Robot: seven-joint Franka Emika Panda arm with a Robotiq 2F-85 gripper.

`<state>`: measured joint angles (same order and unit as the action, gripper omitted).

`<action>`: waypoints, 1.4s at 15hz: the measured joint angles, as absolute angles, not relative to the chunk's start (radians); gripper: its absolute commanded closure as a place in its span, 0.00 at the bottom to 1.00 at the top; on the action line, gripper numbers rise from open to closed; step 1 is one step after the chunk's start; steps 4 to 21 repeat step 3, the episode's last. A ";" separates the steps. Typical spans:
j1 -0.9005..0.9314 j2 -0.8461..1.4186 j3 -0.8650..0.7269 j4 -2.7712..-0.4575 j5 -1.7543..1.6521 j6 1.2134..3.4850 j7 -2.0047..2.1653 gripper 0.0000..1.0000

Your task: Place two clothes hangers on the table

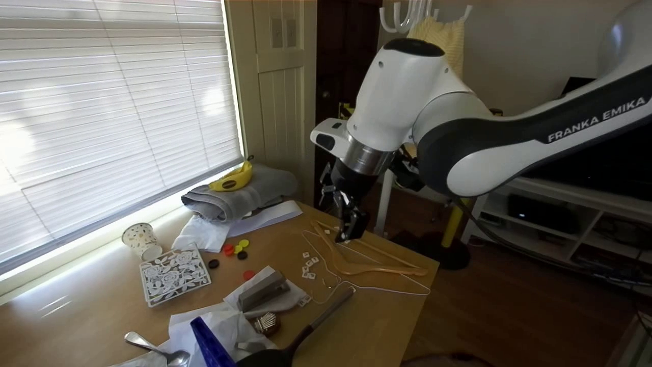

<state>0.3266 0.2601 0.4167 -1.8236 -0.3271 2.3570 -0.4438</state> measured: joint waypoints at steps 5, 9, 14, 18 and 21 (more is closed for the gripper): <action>0.311 0.210 0.418 -1.867 -0.270 2.370 -0.473 0.00; 0.311 0.210 0.418 -1.867 -0.270 2.370 -0.473 0.00; 0.311 0.210 0.418 -1.867 -0.270 2.370 -0.473 0.00; 0.311 0.210 0.418 -1.867 -0.270 2.370 -0.473 0.00; 0.311 0.210 0.418 -1.867 -0.270 2.370 -0.473 0.00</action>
